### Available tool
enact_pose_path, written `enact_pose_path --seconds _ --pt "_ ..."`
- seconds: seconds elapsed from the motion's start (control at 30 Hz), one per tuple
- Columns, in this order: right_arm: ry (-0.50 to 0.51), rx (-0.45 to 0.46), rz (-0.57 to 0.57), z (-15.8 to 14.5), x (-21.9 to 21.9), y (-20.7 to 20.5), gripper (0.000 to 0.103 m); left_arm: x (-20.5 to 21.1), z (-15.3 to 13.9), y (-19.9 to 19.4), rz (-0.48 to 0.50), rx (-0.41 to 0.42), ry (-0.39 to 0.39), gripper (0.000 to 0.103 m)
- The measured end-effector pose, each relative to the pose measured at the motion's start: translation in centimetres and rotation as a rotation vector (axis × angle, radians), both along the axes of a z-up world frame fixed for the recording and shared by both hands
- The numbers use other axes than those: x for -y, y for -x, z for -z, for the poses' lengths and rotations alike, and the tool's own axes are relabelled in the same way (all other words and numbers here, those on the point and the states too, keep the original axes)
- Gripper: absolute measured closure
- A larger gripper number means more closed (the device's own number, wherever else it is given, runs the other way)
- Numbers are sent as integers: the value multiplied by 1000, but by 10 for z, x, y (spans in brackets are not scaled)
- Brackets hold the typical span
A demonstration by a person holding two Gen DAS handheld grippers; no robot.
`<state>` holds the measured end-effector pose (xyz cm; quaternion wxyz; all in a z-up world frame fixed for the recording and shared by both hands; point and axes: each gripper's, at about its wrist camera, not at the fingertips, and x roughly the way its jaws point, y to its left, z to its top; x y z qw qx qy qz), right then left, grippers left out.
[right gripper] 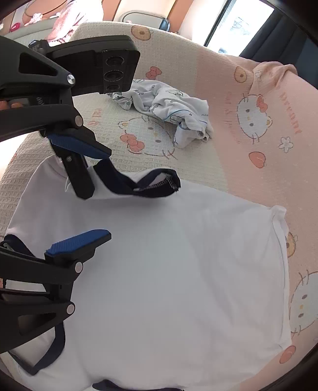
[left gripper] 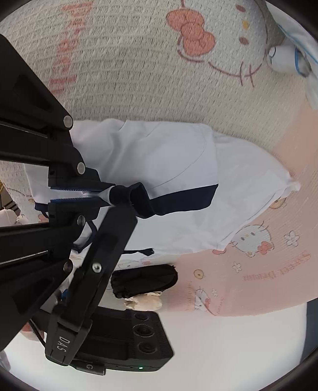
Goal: Fold clothes
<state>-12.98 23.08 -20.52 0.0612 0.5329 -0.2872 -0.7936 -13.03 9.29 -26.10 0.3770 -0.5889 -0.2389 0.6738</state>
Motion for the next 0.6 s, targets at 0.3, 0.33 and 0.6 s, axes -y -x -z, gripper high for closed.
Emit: enact_pose_path --seconds 0.3,0.33,0.6 --pt "17 69 -36 21 13 8 38 -22 11 -9 54 16 67 100" --pt "12 71 -38 22 13 9 37 -25 13 -10 58 19 71 100" --pt "7 53 -34 32 14 11 40 -24 11 -18 14 -25 98 100"
